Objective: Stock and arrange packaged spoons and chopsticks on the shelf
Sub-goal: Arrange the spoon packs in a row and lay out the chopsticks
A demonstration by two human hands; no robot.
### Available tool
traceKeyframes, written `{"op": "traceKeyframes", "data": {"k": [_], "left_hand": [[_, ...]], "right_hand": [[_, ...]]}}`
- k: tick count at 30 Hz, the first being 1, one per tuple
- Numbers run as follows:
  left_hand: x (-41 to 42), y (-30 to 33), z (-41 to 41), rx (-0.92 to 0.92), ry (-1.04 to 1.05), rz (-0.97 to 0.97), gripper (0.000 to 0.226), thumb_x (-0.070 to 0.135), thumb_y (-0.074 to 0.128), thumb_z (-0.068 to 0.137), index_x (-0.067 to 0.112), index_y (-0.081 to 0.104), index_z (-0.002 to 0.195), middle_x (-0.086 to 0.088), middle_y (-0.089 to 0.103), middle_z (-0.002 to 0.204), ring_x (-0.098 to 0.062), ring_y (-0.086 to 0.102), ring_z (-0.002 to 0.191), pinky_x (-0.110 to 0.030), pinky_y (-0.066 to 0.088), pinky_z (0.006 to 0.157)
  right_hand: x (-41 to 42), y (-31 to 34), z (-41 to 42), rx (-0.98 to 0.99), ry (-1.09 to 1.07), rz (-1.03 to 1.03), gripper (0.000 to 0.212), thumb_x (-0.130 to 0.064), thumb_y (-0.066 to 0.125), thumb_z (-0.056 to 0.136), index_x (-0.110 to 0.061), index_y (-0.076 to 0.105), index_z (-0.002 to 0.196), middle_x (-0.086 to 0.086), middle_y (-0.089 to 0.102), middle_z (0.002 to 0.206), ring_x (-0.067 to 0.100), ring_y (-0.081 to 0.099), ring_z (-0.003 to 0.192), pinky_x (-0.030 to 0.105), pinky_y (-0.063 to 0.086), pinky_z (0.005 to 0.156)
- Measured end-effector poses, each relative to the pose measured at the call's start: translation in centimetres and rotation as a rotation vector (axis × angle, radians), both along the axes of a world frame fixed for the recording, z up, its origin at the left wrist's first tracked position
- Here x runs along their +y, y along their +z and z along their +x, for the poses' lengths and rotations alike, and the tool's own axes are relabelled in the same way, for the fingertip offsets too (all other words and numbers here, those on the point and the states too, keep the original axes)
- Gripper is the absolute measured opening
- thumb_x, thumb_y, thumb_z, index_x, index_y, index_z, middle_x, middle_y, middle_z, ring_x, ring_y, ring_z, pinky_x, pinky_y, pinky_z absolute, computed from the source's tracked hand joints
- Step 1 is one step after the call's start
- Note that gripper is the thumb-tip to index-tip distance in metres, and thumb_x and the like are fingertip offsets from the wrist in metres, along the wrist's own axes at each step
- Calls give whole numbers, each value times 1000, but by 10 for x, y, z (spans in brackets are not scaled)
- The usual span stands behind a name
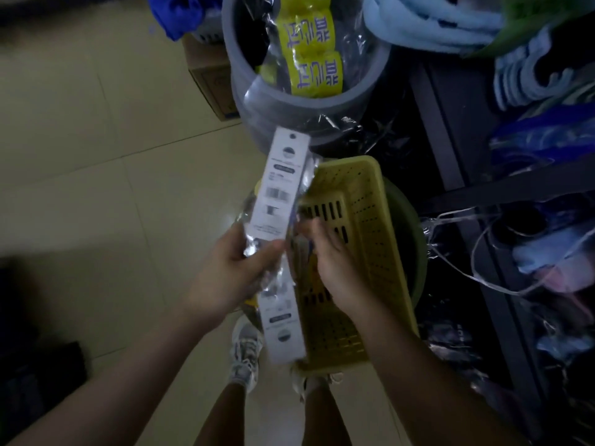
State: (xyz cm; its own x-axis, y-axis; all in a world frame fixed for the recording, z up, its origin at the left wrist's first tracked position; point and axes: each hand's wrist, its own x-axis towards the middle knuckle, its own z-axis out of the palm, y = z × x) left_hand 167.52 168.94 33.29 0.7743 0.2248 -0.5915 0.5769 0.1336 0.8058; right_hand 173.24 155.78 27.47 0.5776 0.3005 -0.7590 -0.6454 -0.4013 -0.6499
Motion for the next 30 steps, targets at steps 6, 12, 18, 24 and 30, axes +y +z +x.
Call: {"op": "traceKeyframes", "data": {"k": [6,12,18,24,30], "left_hand": [[37,-24,-25,-8,34,115,19,13,58,85,31,54,88,19,68,67,0,65,57,-14,47,46],[46,-41,-39,-1,-5,128,22,8,60,84,29,53,88,22,67,66,4,63,57,-9,44,49],[46,-55,-42,31,-37,132,29,21,69,78,39,55,97,8,72,93,-9,70,82,-36,58,70],[43,-50,-38,29,-25,106,37,13,65,81,39,55,105,10,73,90,-6,70,82,-32,57,67],[37,13,-34,34,-132,0,30,12,51,90,34,48,110,13,68,68,-1,62,58,-11,44,46]], "right_hand": [[9,-91,-20,21,250,-183,19,-27,40,97,-20,57,93,4,60,83,21,59,78,32,48,67],[12,-130,-32,-186,186,-245,27,-35,34,97,-18,54,102,10,61,101,24,62,89,38,54,76],[16,-166,-18,-432,114,-648,47,-19,68,81,-5,47,121,15,51,125,31,51,116,35,48,88],[26,-157,-19,-238,197,-573,23,-13,37,96,-10,60,98,11,64,107,24,59,92,25,40,68],[-6,-70,-24,-297,59,-352,23,-21,44,97,-8,52,114,0,56,97,16,55,90,23,39,65]]}}
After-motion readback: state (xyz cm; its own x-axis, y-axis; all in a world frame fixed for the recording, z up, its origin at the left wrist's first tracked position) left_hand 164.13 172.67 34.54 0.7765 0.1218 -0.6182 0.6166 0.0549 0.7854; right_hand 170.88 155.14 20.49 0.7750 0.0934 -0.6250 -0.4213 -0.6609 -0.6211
